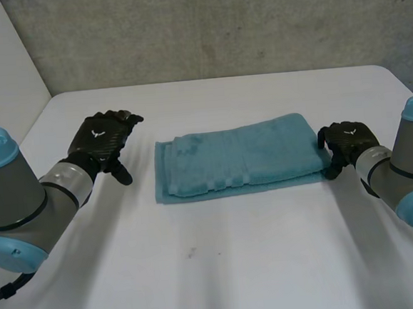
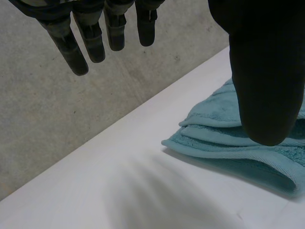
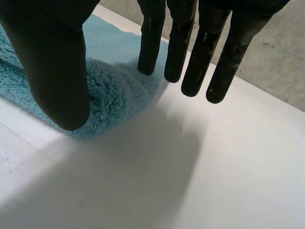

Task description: Fold the laundry

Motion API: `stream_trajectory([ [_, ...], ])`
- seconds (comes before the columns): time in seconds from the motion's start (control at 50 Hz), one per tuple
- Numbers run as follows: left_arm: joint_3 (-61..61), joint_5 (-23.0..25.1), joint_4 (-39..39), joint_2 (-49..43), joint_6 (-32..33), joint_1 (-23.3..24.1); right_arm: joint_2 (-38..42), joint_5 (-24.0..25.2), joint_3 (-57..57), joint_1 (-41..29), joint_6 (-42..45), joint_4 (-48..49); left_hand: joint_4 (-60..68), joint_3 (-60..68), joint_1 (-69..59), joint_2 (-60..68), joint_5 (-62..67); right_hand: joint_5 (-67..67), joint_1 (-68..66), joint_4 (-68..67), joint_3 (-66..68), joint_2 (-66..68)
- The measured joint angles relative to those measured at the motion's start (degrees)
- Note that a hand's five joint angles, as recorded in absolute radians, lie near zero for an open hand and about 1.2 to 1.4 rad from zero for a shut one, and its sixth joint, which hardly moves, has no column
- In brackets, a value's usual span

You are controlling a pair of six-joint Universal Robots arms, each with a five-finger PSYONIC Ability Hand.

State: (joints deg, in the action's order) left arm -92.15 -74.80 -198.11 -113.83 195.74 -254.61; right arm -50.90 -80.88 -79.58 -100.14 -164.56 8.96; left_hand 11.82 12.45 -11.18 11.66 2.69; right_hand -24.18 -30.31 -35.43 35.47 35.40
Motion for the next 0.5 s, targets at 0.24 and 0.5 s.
stream_trajectory([
  [0.24, -0.19, 0.01, 0.00, -0.22, 0.00, 0.08, 0.76, 1.66, 0.64, -0.40, -0.78, 0.45, 0.00, 0.00, 0.00, 0.00, 0.00, -8.68, -8.06, -9.19, 9.22, 9.68],
  [0.5, -0.39, -0.17, 0.09, 0.43, -0.05, -0.16, 2.96, -0.20, 10.33, -2.00, 3.47, 0.09, 0.00, 0.00, 0.00, 0.00, 0.00, -31.29, -23.84, -32.85, 32.23, 32.10],
])
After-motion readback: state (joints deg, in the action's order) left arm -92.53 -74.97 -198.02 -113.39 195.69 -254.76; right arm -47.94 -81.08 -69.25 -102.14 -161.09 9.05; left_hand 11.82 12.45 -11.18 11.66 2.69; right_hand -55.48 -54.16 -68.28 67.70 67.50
